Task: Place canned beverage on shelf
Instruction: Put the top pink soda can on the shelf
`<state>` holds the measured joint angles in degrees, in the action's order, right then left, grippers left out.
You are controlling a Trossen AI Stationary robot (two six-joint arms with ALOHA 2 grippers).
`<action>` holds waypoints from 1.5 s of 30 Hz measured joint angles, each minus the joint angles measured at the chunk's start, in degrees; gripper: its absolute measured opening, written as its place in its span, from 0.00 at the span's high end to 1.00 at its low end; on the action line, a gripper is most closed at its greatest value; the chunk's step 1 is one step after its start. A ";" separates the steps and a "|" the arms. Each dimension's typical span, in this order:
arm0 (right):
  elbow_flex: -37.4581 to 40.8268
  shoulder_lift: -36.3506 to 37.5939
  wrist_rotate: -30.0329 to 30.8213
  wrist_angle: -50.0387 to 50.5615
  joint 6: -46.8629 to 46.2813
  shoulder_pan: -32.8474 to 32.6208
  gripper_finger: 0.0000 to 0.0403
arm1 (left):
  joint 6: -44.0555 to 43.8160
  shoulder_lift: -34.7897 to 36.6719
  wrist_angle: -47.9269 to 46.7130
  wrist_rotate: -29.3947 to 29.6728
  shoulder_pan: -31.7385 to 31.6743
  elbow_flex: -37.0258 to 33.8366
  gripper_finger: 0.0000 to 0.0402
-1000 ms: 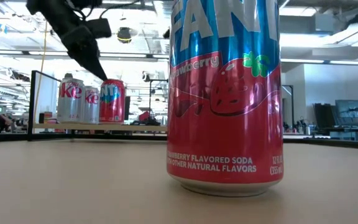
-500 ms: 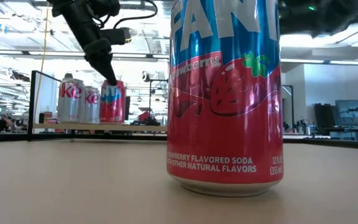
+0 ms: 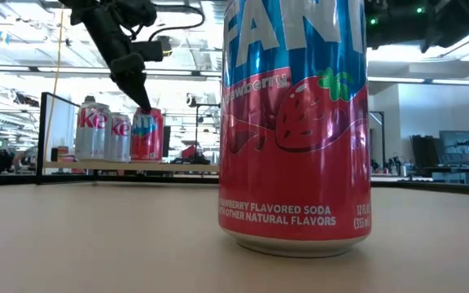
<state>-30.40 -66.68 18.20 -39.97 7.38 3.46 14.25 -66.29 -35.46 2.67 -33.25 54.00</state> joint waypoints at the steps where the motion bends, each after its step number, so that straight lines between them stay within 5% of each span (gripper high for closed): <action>1: -0.08 -0.34 0.00 -0.15 0.02 -0.02 0.08 | -0.26 0.21 -0.21 0.11 -0.02 0.00 1.00; 45: -0.06 -0.43 -0.20 -0.35 0.17 -0.07 0.08 | 4.23 -9.76 3.26 10.25 -4.80 -0.02 1.00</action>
<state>-30.46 -67.11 18.00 -40.32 7.55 3.40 18.48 -76.05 -32.20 12.91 -38.04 53.98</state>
